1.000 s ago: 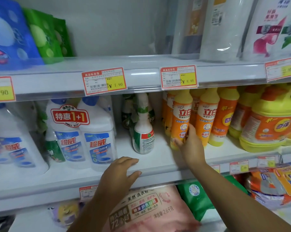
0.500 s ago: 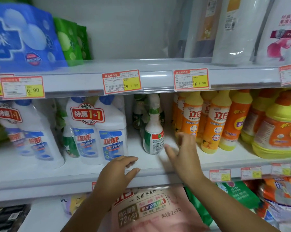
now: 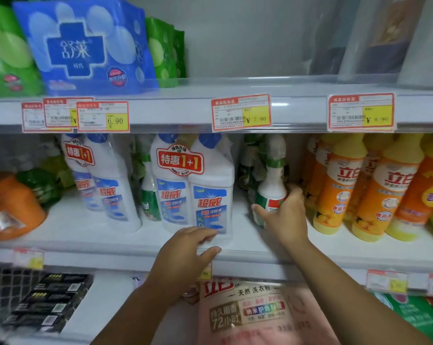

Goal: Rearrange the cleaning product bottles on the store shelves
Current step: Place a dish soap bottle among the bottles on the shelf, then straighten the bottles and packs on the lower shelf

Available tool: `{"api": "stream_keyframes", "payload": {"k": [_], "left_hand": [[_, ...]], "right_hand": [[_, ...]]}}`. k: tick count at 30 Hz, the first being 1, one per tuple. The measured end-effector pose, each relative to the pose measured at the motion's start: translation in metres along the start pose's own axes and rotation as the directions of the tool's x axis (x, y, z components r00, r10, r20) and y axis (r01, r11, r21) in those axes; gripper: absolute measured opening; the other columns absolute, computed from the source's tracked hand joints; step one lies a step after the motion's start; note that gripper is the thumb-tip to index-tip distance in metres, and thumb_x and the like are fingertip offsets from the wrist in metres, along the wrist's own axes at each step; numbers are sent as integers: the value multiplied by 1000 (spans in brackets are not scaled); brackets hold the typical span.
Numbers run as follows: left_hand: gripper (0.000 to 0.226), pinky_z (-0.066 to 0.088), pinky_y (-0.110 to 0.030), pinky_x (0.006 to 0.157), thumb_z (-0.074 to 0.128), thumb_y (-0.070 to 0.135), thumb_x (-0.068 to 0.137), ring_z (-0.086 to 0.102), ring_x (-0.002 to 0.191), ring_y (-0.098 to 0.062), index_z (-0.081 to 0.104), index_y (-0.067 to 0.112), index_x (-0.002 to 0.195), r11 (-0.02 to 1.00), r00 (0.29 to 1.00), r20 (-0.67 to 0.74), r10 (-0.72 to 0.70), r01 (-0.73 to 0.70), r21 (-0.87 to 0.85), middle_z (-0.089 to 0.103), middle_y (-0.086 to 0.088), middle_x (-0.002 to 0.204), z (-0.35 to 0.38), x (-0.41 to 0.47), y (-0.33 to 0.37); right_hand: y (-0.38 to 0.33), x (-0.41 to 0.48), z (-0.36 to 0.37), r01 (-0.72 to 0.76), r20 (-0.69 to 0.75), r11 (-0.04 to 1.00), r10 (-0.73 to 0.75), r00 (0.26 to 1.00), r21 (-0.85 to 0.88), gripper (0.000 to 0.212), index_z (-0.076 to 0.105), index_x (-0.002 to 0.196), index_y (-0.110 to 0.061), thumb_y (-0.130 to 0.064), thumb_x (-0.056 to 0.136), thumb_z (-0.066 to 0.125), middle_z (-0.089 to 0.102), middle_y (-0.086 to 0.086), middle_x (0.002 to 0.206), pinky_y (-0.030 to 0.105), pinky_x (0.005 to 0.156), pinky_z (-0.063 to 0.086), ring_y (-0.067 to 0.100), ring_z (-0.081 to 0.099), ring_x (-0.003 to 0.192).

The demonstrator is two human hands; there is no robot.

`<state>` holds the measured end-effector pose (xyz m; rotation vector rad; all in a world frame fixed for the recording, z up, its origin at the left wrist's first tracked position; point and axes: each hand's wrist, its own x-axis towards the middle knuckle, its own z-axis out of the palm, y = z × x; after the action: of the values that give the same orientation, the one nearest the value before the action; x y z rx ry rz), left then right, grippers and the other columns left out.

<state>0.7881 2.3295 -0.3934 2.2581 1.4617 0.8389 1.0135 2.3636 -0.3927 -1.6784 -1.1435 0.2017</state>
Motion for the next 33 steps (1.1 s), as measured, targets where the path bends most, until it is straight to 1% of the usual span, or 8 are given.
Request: {"api": "stream_keyframes", "payload": {"k": [4, 7, 9, 11, 15, 19, 26, 33], "left_hand": [[37, 41, -23, 91, 64, 39, 83, 50, 101, 0, 59, 35, 119, 1000, 1000, -6, 2, -2, 11, 59, 22, 107, -3, 1, -4], [36, 42, -25, 90, 64, 40, 83, 51, 99, -1, 59, 35, 118, 1000, 1000, -13, 10, -9, 12, 59, 20, 105, -4, 1, -2], [36, 43, -25, 90, 64, 40, 83, 51, 98, -1, 59, 35, 118, 1000, 1000, -16, 13, -12, 8, 60, 19, 105, -4, 1, 0], [37, 43, -26, 90, 64, 41, 83, 51, 99, 0, 59, 35, 119, 1000, 1000, -10, 12, -12, -1, 60, 19, 107, -3, 0, 1], [38, 42, -26, 91, 63, 40, 83, 51, 100, 0, 58, 36, 121, 1000, 1000, -5, 14, -14, 0, 59, 19, 108, -3, -1, 2], [38, 43, -26, 91, 62, 41, 84, 51, 99, 0, 57, 37, 122, 1000, 1000, -10, -3, 3, 6, 59, 20, 107, -3, 1, 0], [35, 43, -24, 90, 63, 41, 83, 51, 98, 0, 58, 39, 118, 999, 999, -20, -35, 35, 3, 58, 22, 102, -2, 4, -7], [26, 45, -26, 88, 66, 37, 82, 53, 95, 1, 62, 38, 108, 999, 999, -37, -31, 31, -21, 59, 23, 97, 0, 7, -10]], "right_hand": [[3, -1, -18, 10, 162, 996, -25, 987, 93, 80, 36, 128, -15, -23, 66, 85, 54, 1, 111, 27, 75, 43, 18, 56, 93], [12, 3, -31, 11, 283, 989, -52, 958, 146, 74, 37, 134, -19, -13, 73, 79, 56, -1, 118, 29, 84, 46, 17, 57, 102], [20, 10, -35, 64, 256, 988, -98, 962, 140, 72, 39, 138, -21, -6, 77, 73, 55, 3, 131, 37, 100, 44, 20, 54, 117], [26, 13, -35, 82, 230, 990, -107, 967, 113, 73, 35, 142, -21, -5, 79, 69, 53, 3, 135, 39, 105, 41, 22, 51, 124], [30, 15, -24, 42, 190, 996, -57, 980, 84, 94, 29, 143, -19, -17, 66, 83, 55, 3, 130, 42, 100, 45, 23, 54, 116], [33, 20, -11, -5, 140, 997, -6, 990, 74, 109, 24, 143, -20, -23, 56, 90, 50, 10, 133, 47, 101, 44, 28, 51, 119], [37, 39, -1, 17, 94, 1000, -18, 995, 9, 106, 22, 143, -10, -22, 61, 87, 47, 20, 135, 47, 102, 41, 38, 48, 121], [42, 49, 6, 67, 59, 998, -65, 996, -22, 105, 20, 145, -6, -24, 65, 85, 47, 21, 138, 49, 103, 40, 39, 48, 123]]}}
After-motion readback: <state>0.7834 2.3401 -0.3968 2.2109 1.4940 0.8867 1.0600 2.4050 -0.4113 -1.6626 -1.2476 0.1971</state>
